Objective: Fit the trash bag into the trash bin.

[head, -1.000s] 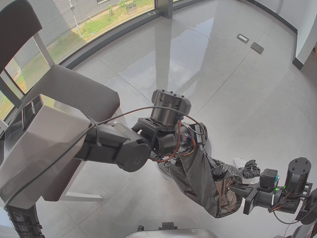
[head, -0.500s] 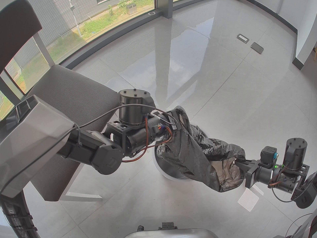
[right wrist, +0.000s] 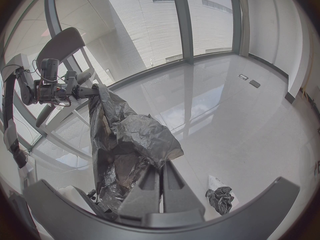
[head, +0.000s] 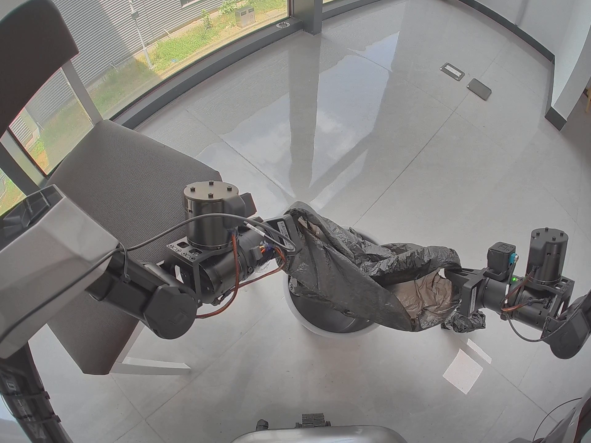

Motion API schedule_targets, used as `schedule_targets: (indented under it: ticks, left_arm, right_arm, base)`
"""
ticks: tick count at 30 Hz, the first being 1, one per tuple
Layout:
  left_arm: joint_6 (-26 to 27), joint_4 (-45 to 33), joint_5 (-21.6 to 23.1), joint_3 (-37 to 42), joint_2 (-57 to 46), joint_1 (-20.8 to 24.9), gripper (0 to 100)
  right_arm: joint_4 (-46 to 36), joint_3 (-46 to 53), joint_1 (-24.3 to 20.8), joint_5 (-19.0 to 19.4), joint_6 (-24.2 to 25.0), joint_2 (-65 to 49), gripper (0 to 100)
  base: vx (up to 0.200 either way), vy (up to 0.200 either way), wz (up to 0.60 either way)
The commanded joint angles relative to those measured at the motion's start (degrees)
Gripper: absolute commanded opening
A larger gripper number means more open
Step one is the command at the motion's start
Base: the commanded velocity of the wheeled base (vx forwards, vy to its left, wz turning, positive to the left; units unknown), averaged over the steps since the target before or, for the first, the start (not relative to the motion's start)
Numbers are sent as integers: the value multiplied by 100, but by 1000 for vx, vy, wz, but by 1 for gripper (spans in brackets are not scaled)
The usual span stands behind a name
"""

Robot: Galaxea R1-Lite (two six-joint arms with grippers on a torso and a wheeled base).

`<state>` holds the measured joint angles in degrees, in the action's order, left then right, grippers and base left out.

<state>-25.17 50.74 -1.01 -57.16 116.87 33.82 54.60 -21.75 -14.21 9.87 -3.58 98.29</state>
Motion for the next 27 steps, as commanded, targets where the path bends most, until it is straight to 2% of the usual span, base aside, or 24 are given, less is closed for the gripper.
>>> schedule_targets:
  ticks: [1, 6, 13, 14, 16, 27]
  left_arm:
    - [153, 200, -75, 65, 196, -24, 0]
    - [505, 305, -294, 74, 451, 11, 0]
    - [645, 1087, -356, 38, 837, 152, 0]
    - [821, 1175, -356, 56, 908, 116, 0]
    - [856, 1184, -347, 74, 908, 46, 0]
    - [874, 1386, -294, 715, 451, -209, 0]
  right_arm:
    - [-1303, -603, 112, 287, -11, -891, 0]
    - [-1408, -761, 191, 340, 7, -785, 0]
    - [-1400, -1016, 516, 392, -195, -487, 0]
    - [-1400, -1068, 604, 586, -301, -416, 0]
    - [-1400, -1130, 622, 726, -327, -337, 0]
    - [-1250, -1306, 472, 762, -336, 357, 0]
  base:
    - [0, 0, 0]
    - [0, 0, 0]
    - [0, 0, 0]
    - [0, 0, 0]
    - [0, 0, 0]
    - [0, 0, 0]
